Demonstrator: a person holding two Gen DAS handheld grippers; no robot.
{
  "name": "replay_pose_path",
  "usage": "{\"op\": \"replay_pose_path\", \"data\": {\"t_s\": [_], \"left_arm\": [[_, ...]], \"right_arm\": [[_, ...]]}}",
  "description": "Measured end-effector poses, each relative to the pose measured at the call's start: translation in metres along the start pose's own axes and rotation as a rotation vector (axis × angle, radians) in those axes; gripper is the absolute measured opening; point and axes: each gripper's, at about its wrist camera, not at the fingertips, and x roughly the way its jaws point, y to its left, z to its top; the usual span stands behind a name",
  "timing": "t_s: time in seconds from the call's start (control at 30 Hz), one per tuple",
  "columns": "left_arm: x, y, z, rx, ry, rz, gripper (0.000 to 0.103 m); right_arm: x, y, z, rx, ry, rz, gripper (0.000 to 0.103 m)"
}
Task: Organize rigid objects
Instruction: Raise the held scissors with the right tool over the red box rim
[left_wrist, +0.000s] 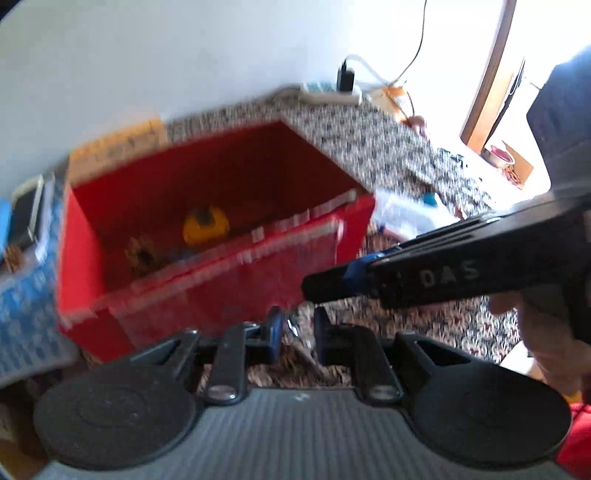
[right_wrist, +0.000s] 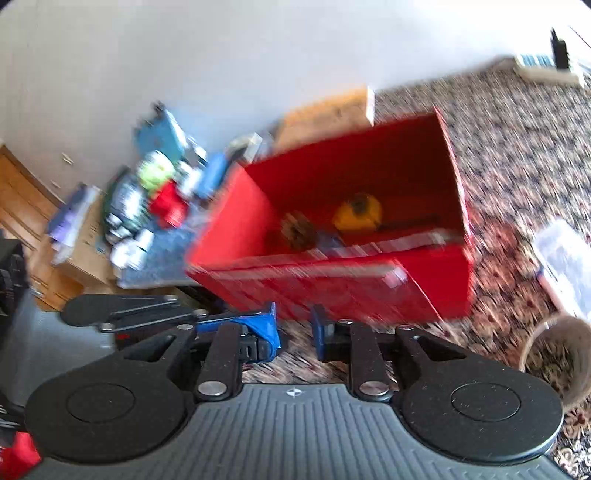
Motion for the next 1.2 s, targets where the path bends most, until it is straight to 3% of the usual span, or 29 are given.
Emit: {"op": "replay_pose_path", "data": {"t_s": [0.13, 0.27, 0.33, 0.83, 1.0, 1.2], "left_arm": [[0.028, 0.008, -0.02, -0.072, 0.048, -0.048, 0.032], [0.047, 0.007, -0.032, -0.107, 0.073, -0.067, 0.038], [0.056, 0.005, -0.034, -0.116, 0.083, -0.076, 0.048], [0.101, 0.004, -0.044, -0.159, 0.117, -0.054, 0.047], [0.105, 0.005, -0.045, -0.15, 0.114, -0.04, 0.037], [0.11, 0.003, -0.042, -0.123, 0.111, -0.018, 0.034]], "right_arm": [[0.028, -0.022, -0.008, 0.044, 0.061, -0.034, 0.007], [0.048, -0.03, -0.013, 0.053, 0.112, -0.046, 0.008], [0.054, -0.03, -0.014, 0.045, 0.131, -0.043, 0.008], [0.103, -0.011, -0.01, -0.199, 0.258, -0.095, 0.009], [0.107, -0.009, -0.013, -0.213, 0.246, -0.113, 0.008], [0.103, -0.019, -0.013, -0.101, 0.219, -0.094, 0.004]]}}
